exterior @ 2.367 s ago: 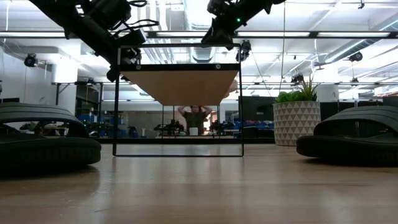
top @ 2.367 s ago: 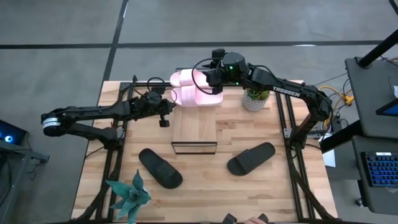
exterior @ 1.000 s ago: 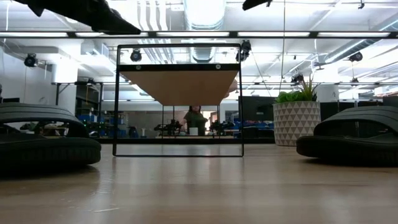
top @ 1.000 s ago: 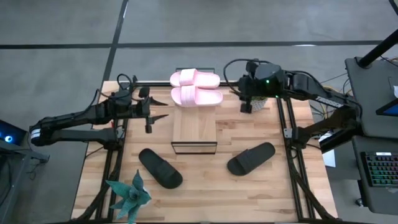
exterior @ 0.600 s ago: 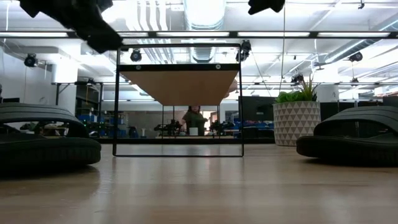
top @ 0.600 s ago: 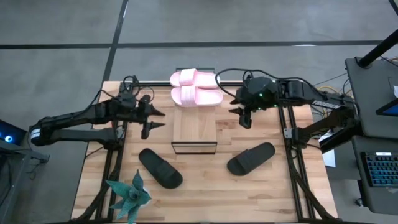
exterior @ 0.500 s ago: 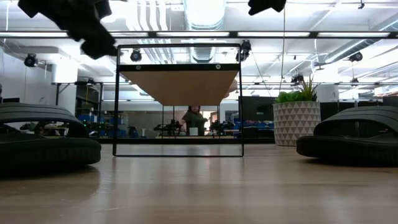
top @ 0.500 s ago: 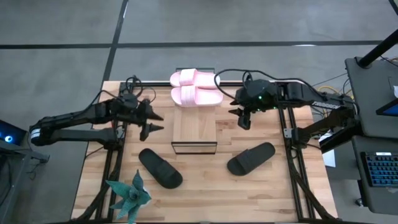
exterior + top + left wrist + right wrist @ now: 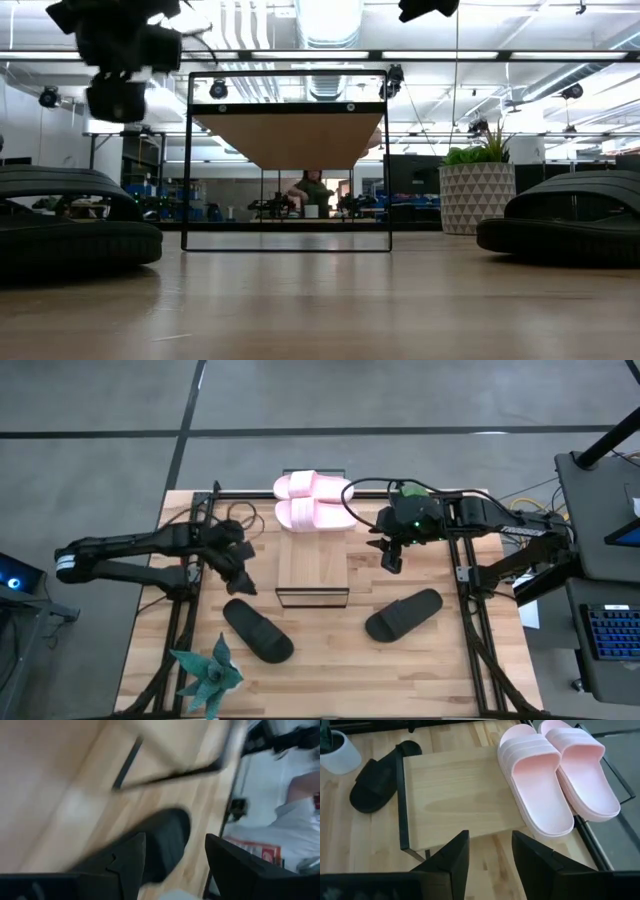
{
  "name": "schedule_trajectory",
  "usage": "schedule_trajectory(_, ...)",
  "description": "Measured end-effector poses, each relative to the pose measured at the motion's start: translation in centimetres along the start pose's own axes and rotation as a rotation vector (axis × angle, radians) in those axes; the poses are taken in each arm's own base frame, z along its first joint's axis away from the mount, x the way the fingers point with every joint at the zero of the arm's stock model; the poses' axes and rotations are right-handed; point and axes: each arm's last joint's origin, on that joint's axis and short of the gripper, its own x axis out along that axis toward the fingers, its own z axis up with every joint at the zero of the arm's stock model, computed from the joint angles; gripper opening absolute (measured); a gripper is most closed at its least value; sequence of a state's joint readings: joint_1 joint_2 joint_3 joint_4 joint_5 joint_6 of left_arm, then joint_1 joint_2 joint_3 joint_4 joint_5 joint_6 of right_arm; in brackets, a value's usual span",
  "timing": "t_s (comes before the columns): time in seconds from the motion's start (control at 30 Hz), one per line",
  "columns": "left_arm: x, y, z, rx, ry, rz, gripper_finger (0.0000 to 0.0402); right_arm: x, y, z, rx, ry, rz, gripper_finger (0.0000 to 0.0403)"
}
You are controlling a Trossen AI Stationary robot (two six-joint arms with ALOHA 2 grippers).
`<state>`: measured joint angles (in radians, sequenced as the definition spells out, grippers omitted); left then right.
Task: Pick and place slides into the shelf
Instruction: Put the left black slide on the shelf
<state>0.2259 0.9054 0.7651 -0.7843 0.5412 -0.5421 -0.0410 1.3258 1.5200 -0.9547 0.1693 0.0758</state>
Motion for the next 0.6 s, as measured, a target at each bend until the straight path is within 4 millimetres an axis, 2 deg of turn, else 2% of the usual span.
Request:
schedule_trajectory(0.1, 1.1, 0.1, -0.3, -0.048, 0.082, 0.038, 0.019, 0.0, 0.0, 0.0, -0.034, 0.004, -0.001, 0.0134)
schedule_trajectory(0.33, 3.8, -0.1, -0.7, -0.074, 0.15, 0.121, 0.019, 0.0, -0.1, -0.1, -0.087, 0.007, -0.013, 0.0127)
schedule_trajectory(0.6, 6.1, -0.8, -1.6, -0.121, 0.154, 0.211, 0.019, 0.0, -0.1, -0.1, -0.105, 0.007, -0.016, 0.0129)
